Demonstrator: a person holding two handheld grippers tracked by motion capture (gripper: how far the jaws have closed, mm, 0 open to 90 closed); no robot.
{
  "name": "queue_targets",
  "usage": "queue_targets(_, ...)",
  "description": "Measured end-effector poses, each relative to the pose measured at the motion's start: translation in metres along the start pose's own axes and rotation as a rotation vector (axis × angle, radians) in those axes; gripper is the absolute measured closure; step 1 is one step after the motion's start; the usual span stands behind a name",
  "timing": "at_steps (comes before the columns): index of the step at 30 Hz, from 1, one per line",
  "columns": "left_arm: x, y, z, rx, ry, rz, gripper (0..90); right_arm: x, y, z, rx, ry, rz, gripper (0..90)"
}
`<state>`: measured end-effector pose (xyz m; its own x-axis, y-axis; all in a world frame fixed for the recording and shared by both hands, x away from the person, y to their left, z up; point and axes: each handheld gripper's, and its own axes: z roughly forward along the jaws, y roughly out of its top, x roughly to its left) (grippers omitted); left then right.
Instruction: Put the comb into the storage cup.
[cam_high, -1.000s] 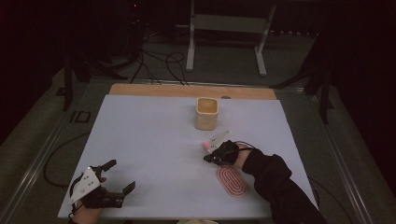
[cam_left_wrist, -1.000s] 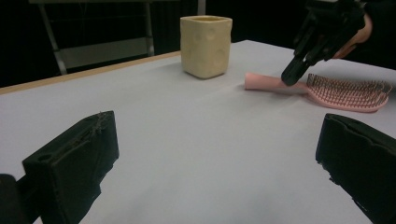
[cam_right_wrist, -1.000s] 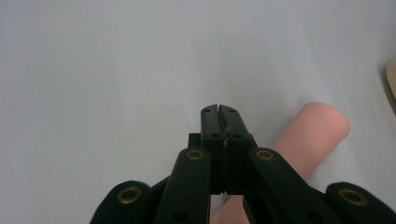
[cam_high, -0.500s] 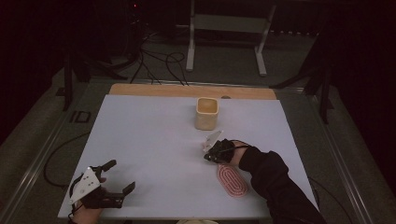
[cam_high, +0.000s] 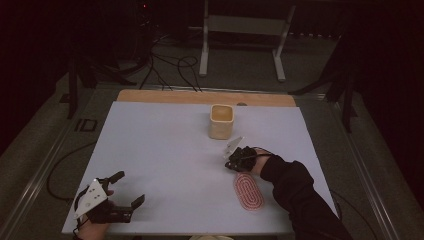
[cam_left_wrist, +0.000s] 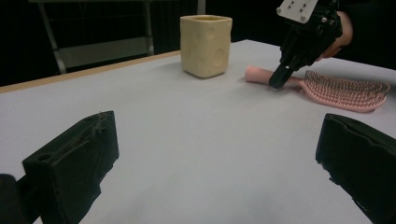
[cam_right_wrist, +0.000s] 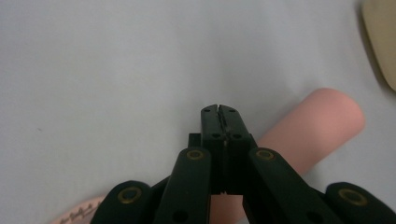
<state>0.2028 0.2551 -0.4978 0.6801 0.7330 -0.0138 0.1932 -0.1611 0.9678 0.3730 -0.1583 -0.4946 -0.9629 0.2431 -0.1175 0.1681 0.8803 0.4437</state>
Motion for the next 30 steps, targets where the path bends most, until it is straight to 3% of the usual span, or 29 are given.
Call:
queue_targets(12, 0.0, 0.0, 0.001, 0.002, -0.003, -0.001, 0.3, -0.013, -0.023, -0.012, 0.012, -0.036, 0.044, 90.0)
queue_targets(13, 0.0, 0.0, 0.001, 0.0, -0.004, -0.001, 0.3, -0.014, -0.028, -0.014, 0.018, -0.046, 0.074, 90.0)
queue_targets(30, 0.0, -0.001, 0.003, 0.004, -0.008, -0.005, 0.3, -0.025, -0.075, -0.038, 0.046, -0.09, 0.18, 90.0)
